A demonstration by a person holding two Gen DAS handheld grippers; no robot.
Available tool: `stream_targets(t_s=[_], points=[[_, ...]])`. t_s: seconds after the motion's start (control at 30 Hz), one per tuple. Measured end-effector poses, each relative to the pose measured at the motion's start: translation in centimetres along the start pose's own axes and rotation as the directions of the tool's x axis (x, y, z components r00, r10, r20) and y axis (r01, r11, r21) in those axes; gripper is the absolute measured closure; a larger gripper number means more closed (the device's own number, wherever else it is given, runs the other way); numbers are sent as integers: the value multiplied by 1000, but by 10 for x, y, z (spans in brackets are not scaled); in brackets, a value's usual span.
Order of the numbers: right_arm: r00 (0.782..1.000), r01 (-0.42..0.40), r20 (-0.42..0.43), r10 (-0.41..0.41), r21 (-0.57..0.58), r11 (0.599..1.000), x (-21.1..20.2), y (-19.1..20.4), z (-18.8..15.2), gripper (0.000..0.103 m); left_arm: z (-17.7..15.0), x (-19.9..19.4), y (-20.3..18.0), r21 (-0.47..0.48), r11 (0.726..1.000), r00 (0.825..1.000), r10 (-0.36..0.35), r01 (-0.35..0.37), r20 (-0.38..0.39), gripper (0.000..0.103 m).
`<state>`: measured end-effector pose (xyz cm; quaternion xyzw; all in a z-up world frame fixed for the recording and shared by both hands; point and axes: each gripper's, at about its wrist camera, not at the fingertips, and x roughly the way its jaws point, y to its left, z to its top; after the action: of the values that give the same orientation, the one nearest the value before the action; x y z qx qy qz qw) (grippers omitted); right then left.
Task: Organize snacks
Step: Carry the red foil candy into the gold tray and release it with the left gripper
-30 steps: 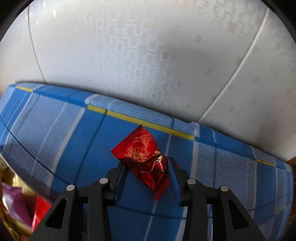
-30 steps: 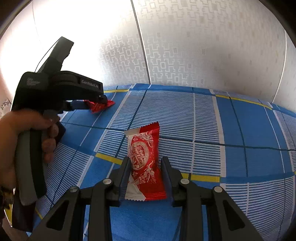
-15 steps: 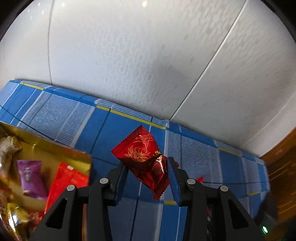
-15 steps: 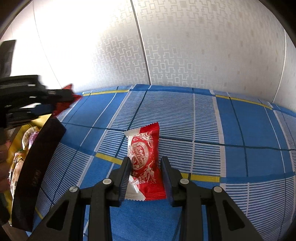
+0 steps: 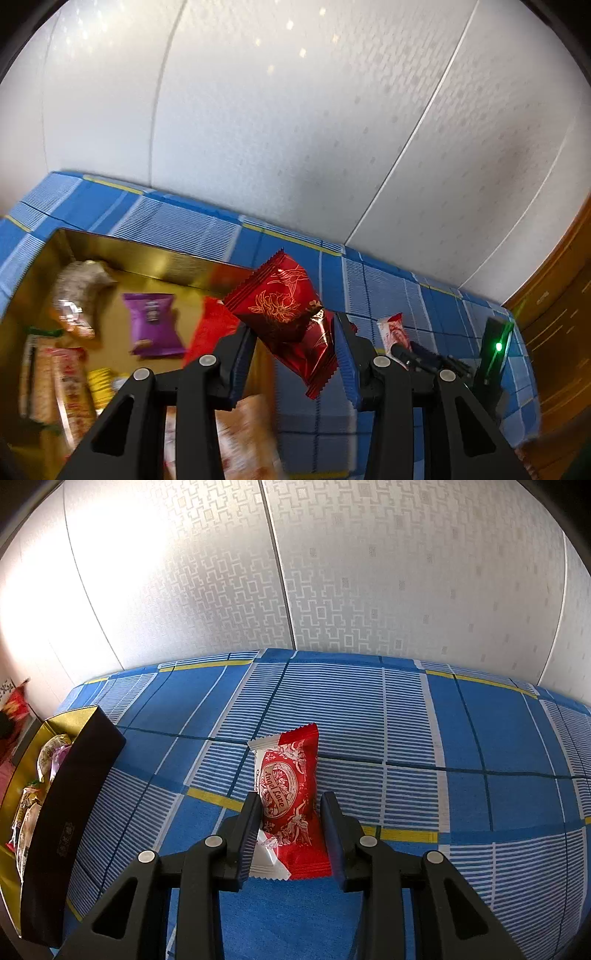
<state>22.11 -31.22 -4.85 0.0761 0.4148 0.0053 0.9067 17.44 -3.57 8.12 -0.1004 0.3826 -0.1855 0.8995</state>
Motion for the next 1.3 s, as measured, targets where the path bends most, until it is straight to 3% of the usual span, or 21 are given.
stream_targets(t_s=[0.47,0.9,1.3], points=[[1000,20,-2,-20,-17,1000,1,3,0,70,-25,-53,62,17,992,989,123,-125,86,61],[1000,26,-3,-26,-24,999,1,3,1,70,-43,-57,113,-42,979,978,203,-201,51,61],[1000,31,-4,-31,-29,999,2,4,1,70,-40,-45,124,-26,972,972,234,-233,23,61]])
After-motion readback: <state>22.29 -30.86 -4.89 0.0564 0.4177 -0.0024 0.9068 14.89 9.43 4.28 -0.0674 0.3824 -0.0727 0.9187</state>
